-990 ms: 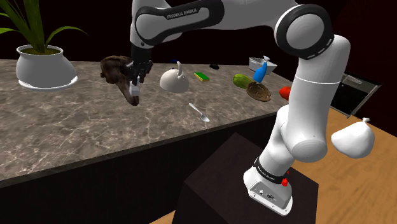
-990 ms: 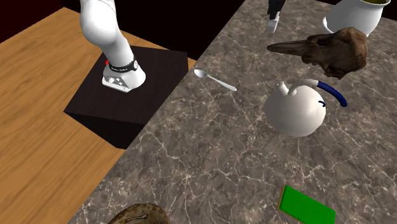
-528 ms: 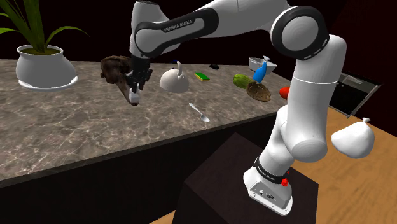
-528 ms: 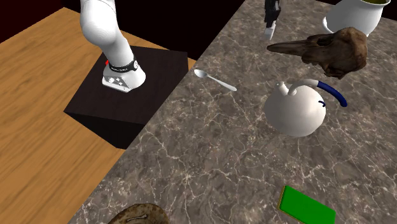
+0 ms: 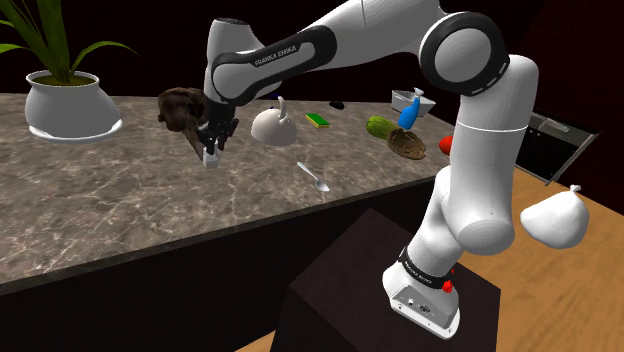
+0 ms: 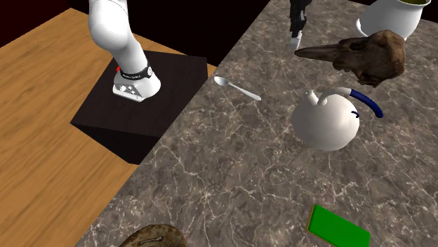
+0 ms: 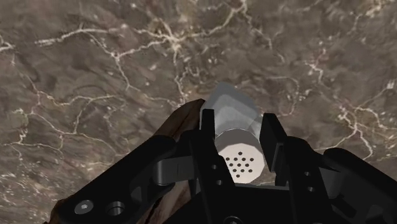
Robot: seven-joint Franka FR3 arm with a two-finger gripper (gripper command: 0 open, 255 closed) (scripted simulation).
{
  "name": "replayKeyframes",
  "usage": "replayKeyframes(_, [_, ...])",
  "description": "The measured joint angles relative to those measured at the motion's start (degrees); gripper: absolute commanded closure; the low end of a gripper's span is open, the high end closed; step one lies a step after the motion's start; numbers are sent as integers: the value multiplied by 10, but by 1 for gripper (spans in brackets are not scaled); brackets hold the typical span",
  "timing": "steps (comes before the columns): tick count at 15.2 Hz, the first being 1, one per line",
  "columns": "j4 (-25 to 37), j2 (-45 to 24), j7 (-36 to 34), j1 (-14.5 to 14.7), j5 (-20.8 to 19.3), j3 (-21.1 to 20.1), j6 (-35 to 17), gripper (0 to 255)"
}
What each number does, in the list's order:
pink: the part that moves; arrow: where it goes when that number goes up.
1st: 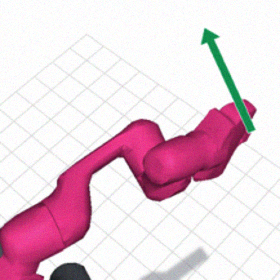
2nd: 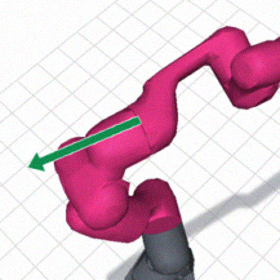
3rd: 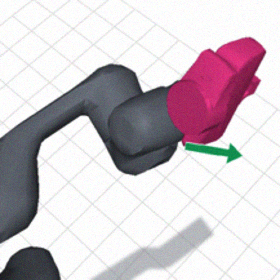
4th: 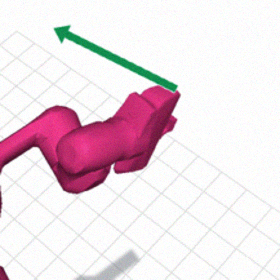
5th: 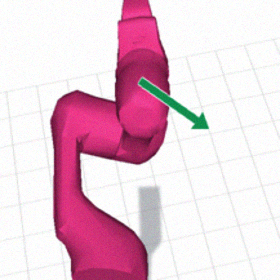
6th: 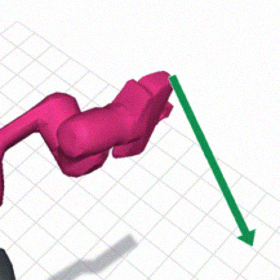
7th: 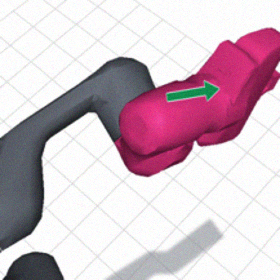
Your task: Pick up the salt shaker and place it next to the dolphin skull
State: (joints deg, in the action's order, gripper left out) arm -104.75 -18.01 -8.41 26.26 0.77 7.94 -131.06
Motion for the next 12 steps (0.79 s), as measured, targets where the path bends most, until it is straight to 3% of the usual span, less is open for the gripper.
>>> replayKeyframes(5, [0,-1,1,0,1,0,-2,255])
replayKeyframes(6, [1,-2,1,0,1,0,-2,0])
replayKeyframes(12, [-3,-5,0,-1,0,0,-2,0])
